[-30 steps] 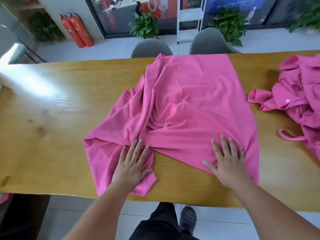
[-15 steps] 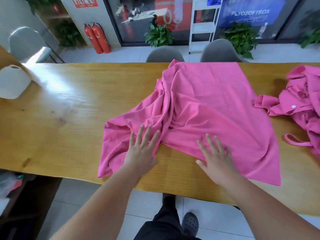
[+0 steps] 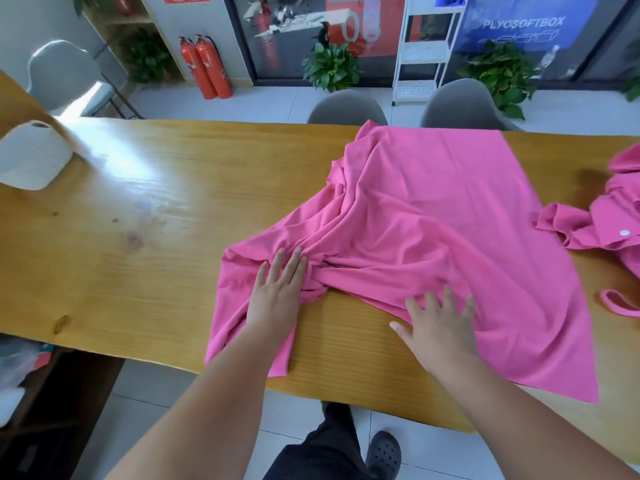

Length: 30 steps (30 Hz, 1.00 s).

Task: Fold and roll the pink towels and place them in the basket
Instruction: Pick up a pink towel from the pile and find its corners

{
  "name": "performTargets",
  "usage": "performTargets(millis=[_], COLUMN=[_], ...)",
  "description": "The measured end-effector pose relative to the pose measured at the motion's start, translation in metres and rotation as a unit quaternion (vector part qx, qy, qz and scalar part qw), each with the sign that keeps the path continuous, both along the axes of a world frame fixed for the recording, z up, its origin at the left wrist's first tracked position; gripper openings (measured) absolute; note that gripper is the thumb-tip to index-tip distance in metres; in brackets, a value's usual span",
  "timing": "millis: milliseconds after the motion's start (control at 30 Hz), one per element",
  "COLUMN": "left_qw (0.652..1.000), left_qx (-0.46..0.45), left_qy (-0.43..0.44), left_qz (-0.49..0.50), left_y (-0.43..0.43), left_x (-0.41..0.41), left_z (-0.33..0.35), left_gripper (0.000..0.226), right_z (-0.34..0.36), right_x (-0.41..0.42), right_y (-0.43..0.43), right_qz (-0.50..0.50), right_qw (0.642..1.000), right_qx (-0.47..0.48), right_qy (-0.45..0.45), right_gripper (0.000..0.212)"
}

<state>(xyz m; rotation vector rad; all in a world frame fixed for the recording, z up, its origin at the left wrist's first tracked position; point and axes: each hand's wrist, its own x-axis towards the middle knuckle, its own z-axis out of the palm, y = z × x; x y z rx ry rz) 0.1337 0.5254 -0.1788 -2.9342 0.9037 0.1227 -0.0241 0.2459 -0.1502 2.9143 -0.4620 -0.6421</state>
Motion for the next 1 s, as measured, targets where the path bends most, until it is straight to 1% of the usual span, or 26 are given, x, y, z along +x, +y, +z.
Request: performTargets(millis=[67,100,167,200,267,300,433,500,600,700,800,867,900,933,967,1000], left_qw=[0.999,0.996,0.990,0.988,0.989,0.989,0.992,0.994,0.996,0.998,0.998,0.996,0.993,0.991,0.991,0.990], left_qx=[-0.044,-0.063,-0.082,-0.085,-0.091,-0.096,-0.091,-0.078,-0.069,-0.043,0.004,0.035,0.029,0.004,-0.039,-0.098], left_qy=[0.030,0.061,0.118,0.126,0.116,0.106,0.074,0.072,0.061,0.043,0.053,0.064,0.069,0.064,0.046,0.021], left_qz=[0.006,0.005,0.005,0.008,0.024,0.035,0.039,0.019,0.001,0.006,0.014,0.053,0.088,0.116,0.120,0.095], left_y=[0.000,0.000,-0.001,0.000,0.002,0.003,0.011,0.016,0.017,0.021,0.027,0.030,0.030,0.027,0.023,0.018], left_x=[0.011,0.016,0.023,0.025,0.030,0.035,0.070,0.093,0.133,0.172,0.205,0.222,0.226,0.225,0.218,0.205], left_z=[0.005,0.010,0.020,0.023,0.028,0.030,0.030,0.030,0.035,0.039,0.043,0.044,0.045,0.047,0.049,0.050], left_gripper=[0.096,0.105,0.121,0.123,0.121,0.118,0.102,0.100,0.097,0.082,0.084,0.084,0.081,0.077,0.073,0.068], right_z=[0.007,0.010,0.014,0.014,0.013,0.011,0.000,0.007,0.021,0.030,0.034,0.035,0.035,0.035,0.034,0.034], right_x=[0.022,0.035,0.058,0.070,0.095,0.105,0.132,0.139,0.150,0.157,0.155,0.152,0.150,0.150,0.151,0.152], right_y=[0.014,0.020,0.033,0.039,0.050,0.054,0.052,0.048,0.034,0.016,-0.005,-0.018,-0.020,-0.019,-0.015,-0.008], right_qz=[0.018,0.039,0.100,0.124,0.138,0.136,0.134,0.124,0.100,0.056,0.004,-0.022,-0.032,-0.040,-0.047,-0.045], right_qw=[0.999,0.998,0.992,0.987,0.982,0.983,0.985,0.983,0.979,0.979,0.983,0.989,0.991,0.991,0.989,0.986], right_qx=[-0.018,-0.007,0.046,0.072,0.103,0.105,0.086,0.116,0.149,0.169,0.145,0.115,0.108,0.108,0.114,0.122], right_qy=[-0.020,-0.039,-0.065,-0.076,-0.076,-0.066,-0.065,-0.071,-0.091,-0.102,-0.114,-0.095,-0.077,-0.072,-0.081,-0.107], right_gripper=[0.073,0.073,0.075,0.077,0.076,0.072,0.029,0.016,0.024,0.023,0.024,0.027,0.028,0.027,0.031,0.041])
